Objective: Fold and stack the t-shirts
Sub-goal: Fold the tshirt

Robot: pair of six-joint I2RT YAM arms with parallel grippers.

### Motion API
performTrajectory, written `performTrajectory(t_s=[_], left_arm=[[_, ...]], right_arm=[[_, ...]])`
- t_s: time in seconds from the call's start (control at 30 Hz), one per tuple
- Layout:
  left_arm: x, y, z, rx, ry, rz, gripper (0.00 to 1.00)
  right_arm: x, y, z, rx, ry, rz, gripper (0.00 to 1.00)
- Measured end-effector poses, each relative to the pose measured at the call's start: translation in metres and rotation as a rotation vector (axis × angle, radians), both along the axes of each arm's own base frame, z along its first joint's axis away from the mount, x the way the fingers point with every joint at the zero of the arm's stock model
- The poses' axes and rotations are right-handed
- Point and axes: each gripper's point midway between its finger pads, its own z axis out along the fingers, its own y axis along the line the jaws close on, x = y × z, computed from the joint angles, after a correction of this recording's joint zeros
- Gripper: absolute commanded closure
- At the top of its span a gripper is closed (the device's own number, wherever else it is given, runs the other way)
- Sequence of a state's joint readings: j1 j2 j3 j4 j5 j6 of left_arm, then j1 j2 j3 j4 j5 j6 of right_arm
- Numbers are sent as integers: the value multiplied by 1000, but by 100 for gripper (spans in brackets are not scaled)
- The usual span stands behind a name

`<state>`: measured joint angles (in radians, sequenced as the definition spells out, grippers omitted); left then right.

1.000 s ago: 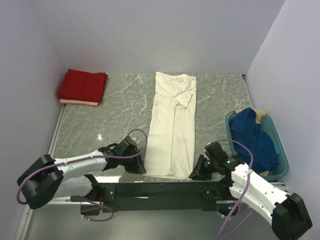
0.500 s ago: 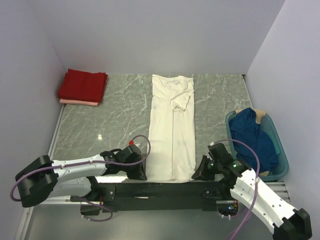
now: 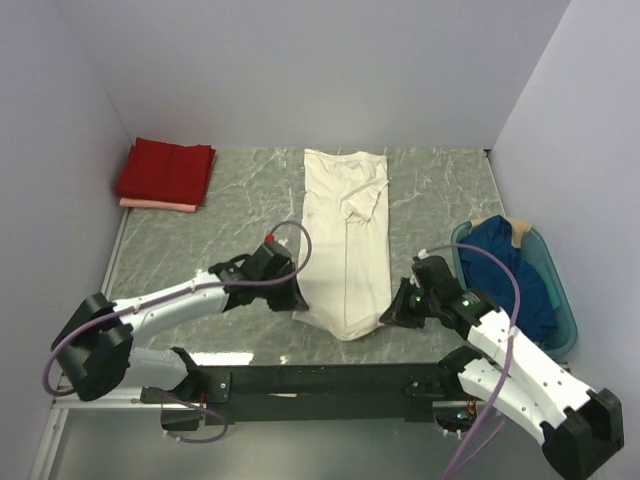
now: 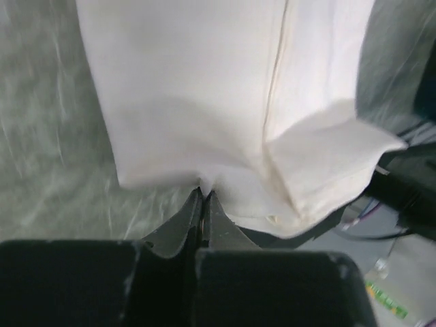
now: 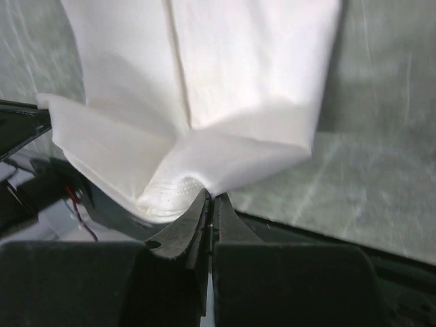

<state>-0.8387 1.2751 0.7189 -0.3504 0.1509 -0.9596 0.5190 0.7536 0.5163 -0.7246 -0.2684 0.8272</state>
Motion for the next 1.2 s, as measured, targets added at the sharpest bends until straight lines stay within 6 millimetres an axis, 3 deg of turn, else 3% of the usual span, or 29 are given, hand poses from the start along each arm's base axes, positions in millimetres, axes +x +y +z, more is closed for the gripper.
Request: performTrajectory(t_s=[0.2,0.5,0.8,1.0,1.2], left_arm=[[60,-19,18,-21,-45,78,99],[117,-17,-3,6,-38,205,99],[192,-22,3,5,-96,309,99],[227,-23,-2,20,-97,351,99],[249,-19,4,21,-108,383,99]], right_arm=[[58,13,14,-28,-106,-68,100],[131,11,8,-80,-153,-195,100],[205,-8,1,-115,-156,-281,100],[231,-19,-7,-123,-137,-305,100],[248,-25,-6,-106,-136,-319,100]])
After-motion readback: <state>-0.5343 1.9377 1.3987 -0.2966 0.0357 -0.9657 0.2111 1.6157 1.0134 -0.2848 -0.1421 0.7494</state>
